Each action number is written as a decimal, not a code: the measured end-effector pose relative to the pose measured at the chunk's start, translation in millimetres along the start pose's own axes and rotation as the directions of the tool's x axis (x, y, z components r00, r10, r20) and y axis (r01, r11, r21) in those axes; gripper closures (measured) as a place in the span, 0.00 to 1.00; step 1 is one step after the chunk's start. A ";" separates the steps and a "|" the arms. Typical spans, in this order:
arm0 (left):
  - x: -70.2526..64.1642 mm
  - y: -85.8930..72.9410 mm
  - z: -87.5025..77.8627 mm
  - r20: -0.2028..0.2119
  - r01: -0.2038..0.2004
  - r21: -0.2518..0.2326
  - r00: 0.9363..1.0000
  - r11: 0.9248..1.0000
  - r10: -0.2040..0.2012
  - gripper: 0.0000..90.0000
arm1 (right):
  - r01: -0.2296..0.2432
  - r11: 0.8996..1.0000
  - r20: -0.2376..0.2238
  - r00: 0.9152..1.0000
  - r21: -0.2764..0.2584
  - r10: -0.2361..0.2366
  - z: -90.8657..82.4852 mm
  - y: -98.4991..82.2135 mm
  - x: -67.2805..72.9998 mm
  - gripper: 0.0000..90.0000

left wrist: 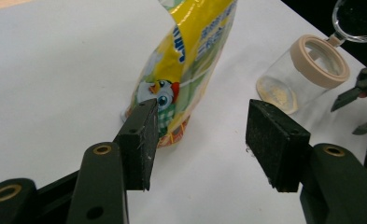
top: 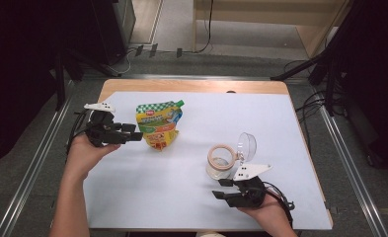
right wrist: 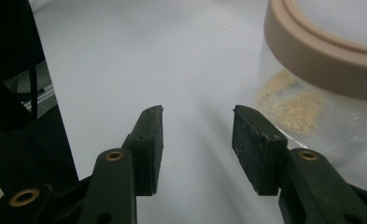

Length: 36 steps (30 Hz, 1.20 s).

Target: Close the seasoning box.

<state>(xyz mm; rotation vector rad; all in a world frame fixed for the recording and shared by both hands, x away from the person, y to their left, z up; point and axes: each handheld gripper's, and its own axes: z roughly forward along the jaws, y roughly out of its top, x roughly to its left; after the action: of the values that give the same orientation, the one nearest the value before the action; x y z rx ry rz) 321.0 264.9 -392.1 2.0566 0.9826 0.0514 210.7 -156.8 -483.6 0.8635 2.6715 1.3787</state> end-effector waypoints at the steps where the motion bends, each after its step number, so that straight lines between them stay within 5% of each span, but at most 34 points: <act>1: 0.7 1.4 2.7 -0.001 -0.007 -0.003 1.000 1.000 0.007 0.50 | -0.001 1.000 -0.003 1.000 0.001 0.001 0.5 0.2 1.0 0.61; 12: -1.7 15.8 39.1 0.016 -0.040 -0.002 0.999 0.999 0.040 0.53 | 0.026 1.000 -0.032 0.999 0.016 -0.025 13.8 1.3 11.2 0.59; 22: 0.5 25.2 57.9 0.034 -0.035 -0.043 0.999 0.998 0.036 0.70 | 0.030 1.000 -0.064 0.998 0.002 -0.029 25.6 6.6 21.3 0.57; 30: 3.6 22.6 56.0 0.043 0.011 -0.061 0.999 0.998 -0.009 0.95 | 0.031 0.999 -0.072 0.997 -0.011 -0.031 43.5 21.8 31.2 0.56; 33: -2.1 24.2 55.5 0.000 -0.015 -0.063 1.000 0.998 0.015 1.00 | 0.046 0.999 -0.078 0.996 -0.027 -0.048 50.2 30.4 35.7 0.56; 36: -7.6 28.7 54.1 0.001 0.011 -0.034 1.000 0.999 -0.011 1.00 | 0.066 0.997 -0.083 0.994 -0.037 -0.069 58.2 38.6 39.3 0.57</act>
<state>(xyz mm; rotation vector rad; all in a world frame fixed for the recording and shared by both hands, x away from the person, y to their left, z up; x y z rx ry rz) 353.2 213.8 -405.0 2.0196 0.9858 0.0612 210.2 -76.7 -480.8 0.7214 2.7015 1.4731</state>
